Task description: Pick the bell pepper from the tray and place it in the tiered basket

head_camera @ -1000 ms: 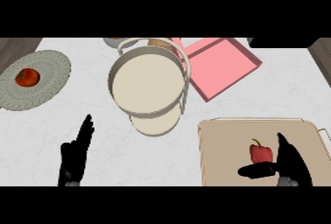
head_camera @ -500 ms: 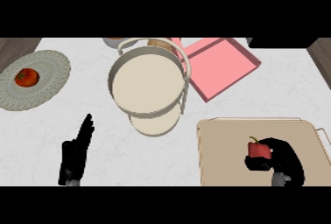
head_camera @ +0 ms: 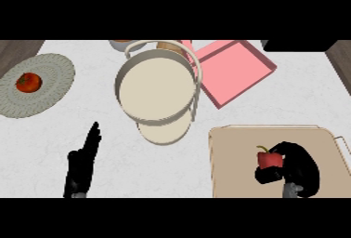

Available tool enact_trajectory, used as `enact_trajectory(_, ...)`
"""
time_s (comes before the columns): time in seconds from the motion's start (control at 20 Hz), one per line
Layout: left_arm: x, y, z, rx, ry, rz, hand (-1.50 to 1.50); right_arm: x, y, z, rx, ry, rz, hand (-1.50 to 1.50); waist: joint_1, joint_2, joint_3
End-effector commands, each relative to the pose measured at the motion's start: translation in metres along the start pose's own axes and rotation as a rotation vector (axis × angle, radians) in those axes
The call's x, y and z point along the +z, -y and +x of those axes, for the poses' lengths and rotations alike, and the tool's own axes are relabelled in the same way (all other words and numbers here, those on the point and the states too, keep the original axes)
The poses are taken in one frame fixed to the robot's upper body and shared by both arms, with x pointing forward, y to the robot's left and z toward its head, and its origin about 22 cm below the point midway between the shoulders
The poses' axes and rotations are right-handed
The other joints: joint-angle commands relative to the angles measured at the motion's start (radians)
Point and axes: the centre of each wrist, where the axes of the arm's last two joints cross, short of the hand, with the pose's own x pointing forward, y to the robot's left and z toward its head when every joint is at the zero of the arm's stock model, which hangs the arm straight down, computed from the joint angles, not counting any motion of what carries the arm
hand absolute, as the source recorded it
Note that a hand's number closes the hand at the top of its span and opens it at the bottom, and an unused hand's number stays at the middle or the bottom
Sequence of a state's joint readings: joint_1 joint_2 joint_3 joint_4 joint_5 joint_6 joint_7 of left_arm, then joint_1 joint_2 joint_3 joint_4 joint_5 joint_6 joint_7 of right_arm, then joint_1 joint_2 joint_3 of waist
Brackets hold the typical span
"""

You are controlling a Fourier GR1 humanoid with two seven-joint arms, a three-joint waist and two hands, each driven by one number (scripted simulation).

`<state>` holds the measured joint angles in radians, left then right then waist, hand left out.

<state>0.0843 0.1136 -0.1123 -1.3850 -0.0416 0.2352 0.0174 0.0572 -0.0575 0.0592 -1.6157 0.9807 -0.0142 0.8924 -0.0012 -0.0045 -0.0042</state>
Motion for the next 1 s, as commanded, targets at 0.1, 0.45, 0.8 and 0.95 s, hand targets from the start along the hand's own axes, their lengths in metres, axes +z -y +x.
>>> enact_trajectory(0.1,-0.004,0.004,0.004,-0.006,0.0,-0.004,0.0,0.085,-0.043,0.034,0.207,0.394,0.071,1.5,0.01,-0.002,0.002)
enact_trajectory(0.45,0.0,0.005,0.008,0.023,0.004,-0.007,0.0,0.175,0.011,0.044,-0.021,0.527,0.009,1.5,-0.011,-0.004,0.003)
enact_trajectory(0.8,-0.002,-0.018,0.001,-0.003,-0.006,0.006,0.0,0.226,0.09,0.028,-0.233,0.653,-0.229,1.5,-0.012,-0.005,0.002)
enact_trajectory(0.95,0.003,-0.006,-0.011,0.009,-0.009,-0.001,0.0,0.244,0.114,0.024,-0.191,0.705,-0.315,1.5,-0.004,-0.003,0.0)
